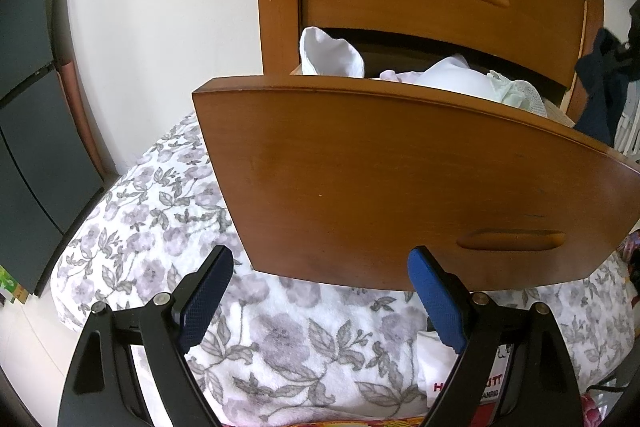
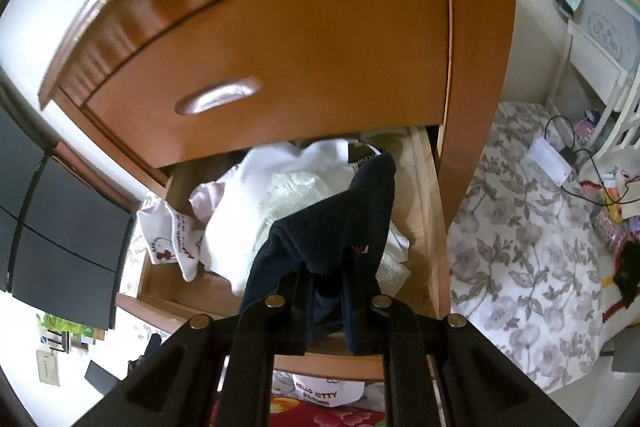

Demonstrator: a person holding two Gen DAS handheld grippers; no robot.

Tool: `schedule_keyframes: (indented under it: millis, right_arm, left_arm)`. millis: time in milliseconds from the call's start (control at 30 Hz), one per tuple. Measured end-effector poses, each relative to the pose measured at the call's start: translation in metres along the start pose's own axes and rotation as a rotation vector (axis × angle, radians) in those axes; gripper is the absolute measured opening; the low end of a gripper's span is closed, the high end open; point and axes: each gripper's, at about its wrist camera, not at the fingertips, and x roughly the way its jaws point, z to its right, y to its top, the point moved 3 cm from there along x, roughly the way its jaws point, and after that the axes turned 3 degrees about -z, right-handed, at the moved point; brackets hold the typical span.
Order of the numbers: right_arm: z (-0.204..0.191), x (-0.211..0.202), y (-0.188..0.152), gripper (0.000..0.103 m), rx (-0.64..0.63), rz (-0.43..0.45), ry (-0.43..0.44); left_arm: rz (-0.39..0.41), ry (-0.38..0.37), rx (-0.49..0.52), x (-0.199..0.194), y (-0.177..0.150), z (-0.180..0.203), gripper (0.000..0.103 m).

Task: Take underwear out of drawer
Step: 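Lift the dark navy sock up out of the drawer with the right tool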

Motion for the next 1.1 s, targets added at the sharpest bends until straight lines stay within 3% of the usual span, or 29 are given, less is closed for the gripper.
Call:
schedule_keyframes:
  millis: [633, 1100]
  right_arm:
    - [-0.013, -0.069, -0.004, 0.012, -0.05, 0.143, 0.049]
    - [-0.039, -0.126, -0.031, 0.012, -0.163, 0.256, 0.079]
  left_arm:
    - [0.015, 0.03, 0.025, -0.003, 0.001, 0.006, 0.09]
    - [0.027, 0.05, 0.044, -0.005, 0.001, 0.01, 0.09]
